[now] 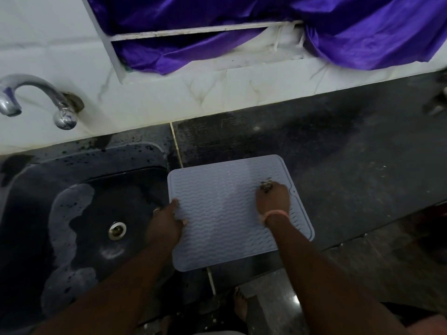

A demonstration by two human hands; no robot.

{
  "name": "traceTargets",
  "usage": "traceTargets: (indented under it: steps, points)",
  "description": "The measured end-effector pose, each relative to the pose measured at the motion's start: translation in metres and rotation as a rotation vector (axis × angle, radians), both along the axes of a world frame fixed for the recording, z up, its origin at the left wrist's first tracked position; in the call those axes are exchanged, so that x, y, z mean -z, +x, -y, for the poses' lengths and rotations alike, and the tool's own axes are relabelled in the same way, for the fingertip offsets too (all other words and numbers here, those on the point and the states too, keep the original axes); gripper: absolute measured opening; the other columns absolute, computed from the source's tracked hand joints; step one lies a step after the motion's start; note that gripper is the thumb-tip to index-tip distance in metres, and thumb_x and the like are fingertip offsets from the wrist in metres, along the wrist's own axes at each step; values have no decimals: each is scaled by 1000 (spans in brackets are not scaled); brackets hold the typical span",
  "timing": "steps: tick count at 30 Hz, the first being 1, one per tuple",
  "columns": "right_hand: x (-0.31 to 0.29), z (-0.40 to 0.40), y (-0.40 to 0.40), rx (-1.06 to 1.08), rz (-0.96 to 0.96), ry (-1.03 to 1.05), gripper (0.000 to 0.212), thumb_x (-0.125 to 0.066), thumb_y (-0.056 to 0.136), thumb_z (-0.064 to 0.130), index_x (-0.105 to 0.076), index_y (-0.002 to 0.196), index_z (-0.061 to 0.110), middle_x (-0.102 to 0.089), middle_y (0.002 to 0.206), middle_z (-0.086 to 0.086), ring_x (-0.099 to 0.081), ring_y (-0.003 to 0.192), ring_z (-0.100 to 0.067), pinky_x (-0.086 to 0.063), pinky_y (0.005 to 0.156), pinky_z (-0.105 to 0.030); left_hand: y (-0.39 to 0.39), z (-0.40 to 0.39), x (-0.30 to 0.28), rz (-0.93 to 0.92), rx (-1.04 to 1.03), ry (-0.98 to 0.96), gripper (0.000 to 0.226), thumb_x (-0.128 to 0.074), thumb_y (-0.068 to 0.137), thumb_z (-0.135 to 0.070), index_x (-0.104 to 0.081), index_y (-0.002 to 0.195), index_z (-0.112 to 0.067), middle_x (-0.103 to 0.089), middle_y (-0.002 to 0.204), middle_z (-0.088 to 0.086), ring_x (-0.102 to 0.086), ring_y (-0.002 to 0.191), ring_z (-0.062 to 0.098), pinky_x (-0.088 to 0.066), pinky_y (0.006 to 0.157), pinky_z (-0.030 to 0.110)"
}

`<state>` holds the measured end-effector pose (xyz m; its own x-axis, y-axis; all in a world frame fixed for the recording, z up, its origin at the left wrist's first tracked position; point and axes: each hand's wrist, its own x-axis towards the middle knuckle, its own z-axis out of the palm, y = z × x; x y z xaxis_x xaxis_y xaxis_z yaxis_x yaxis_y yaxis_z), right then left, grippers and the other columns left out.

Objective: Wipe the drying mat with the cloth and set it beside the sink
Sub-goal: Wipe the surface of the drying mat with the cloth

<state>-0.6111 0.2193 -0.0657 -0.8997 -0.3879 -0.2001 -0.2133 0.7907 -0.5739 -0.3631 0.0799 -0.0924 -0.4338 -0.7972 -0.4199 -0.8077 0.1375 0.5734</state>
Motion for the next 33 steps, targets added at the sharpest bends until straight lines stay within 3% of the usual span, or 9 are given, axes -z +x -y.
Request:
traceTargets:
  steps: [2, 7, 10, 16, 20, 23, 27, 31, 33]
  points:
    - [-1, -20, -23, 91, 16, 63, 26, -53, 90, 21, -66, 103, 3, -66, 101, -17, -64, 97, -33, -46, 78, -29, -2, 0, -2, 34, 20, -26, 66, -64, 91, -32, -35, 150, -33, -47, 142, 14, -48, 129, 32, -45, 100, 42]
    - [0, -15, -27, 143, 35, 58, 27, -52, 92, 18, -68, 91, -4, -69, 93, -20, -68, 89, -32, -42, 65, -25, -5, 0, -1, 40, -5, -35, 65, -65, 91, -31, -37, 149, -32, -46, 140, 17, -53, 125, 34, -45, 102, 44]
    - [1, 8, 2, 140, 102, 18, 30, -55, 89, 24, -67, 98, -2, -67, 98, -17, -66, 91, -31, -51, 73, -29, -6, -1, 0, 12, -36, -23, 63, -64, 91, -29, -38, 148, -33, -46, 139, 18, -54, 122, 36, -46, 102, 46]
    - [-2, 51, 103, -162, 145, 85, 29, -53, 90, 19, -59, 115, 6, -54, 119, -16, -57, 107, -33, -46, 83, -32, -1, -4, -1, -19, -74, -41, 69, -75, 86, -25, -44, 148, -28, -50, 138, 17, -54, 121, 36, -45, 100, 41]
    - [-3, 80, 156, -491, 52, -8, 21, -55, 93, 16, -64, 106, 3, -61, 111, -17, -58, 100, -28, -50, 94, -34, 10, -2, 9, -128, -107, -22, 50, -63, 93, -15, -54, 137, -37, -59, 132, 11, -59, 118, 31, -43, 107, 39]
    - [-7, 87, 158, -563, 253, -72, 21, -60, 90, 23, -70, 96, 6, -69, 95, -11, -63, 88, -22, -54, 88, -33, 20, 9, 33, -194, -54, 54, 50, -63, 90, -11, -57, 130, -41, -64, 127, 3, -61, 116, 24, -47, 106, 48]
    - [-18, 60, 112, -398, 458, -214, 21, -66, 86, 28, -74, 88, 9, -73, 84, -7, -68, 80, -19, -57, 82, -40, 21, 7, 14, -285, -58, 129, 61, -70, 84, -3, -57, 138, -28, -58, 137, 10, -55, 122, 22, -45, 106, 38]
    - [-25, 6, 27, -71, 283, -232, 22, -64, 89, 20, -72, 91, -1, -72, 90, -16, -67, 87, -31, -54, 84, -40, 16, 2, 7, -230, -85, 93, 60, -65, 90, 1, -48, 145, -17, -50, 147, 10, -51, 130, 26, -41, 103, 30]
    - [-27, -23, -9, 23, 214, -186, 23, -63, 90, 17, -70, 95, -4, -70, 91, -14, -65, 89, -27, -50, 83, -34, 14, 0, 9, -241, -110, 69, 54, -60, 92, 1, -51, 143, -16, -51, 146, 13, -54, 126, 29, -42, 102, 31]
